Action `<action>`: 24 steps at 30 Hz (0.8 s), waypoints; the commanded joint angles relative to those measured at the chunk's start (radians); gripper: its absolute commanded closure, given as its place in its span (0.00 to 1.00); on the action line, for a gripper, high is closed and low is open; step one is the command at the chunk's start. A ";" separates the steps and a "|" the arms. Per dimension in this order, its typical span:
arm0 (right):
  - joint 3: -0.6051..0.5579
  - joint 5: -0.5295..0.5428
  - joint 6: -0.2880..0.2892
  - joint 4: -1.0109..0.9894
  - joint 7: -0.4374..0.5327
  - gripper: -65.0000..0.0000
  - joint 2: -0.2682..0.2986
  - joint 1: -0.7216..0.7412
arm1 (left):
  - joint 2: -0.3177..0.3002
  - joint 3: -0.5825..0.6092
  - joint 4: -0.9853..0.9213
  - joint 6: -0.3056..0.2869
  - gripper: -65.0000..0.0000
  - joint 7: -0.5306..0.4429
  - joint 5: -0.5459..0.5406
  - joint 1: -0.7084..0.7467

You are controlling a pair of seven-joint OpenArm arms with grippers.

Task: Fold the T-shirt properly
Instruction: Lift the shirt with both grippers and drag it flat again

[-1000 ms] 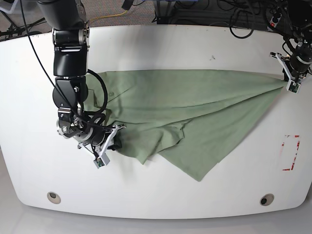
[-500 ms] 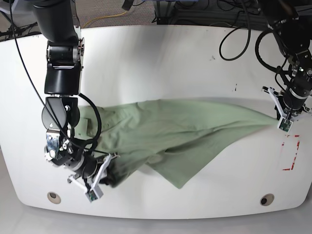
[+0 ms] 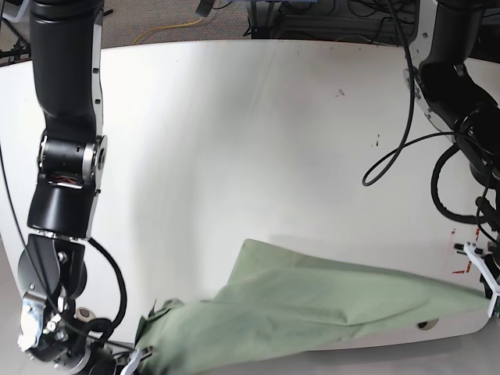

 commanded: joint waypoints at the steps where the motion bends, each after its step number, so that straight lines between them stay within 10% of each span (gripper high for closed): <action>1: 0.007 0.010 0.000 0.010 -0.002 1.00 0.016 0.103 | -0.039 0.003 0.016 0.003 1.00 -0.020 -0.001 -0.086; 9: 0.013 0.014 0.049 0.057 -0.123 1.00 0.056 0.158 | -0.104 0.073 0.005 0.003 1.00 -0.020 -0.001 -0.180; 24: 0.121 0.020 0.049 0.433 -0.138 1.00 0.040 -0.477 | -0.088 -0.054 0.049 0.003 1.00 -0.114 -0.008 0.336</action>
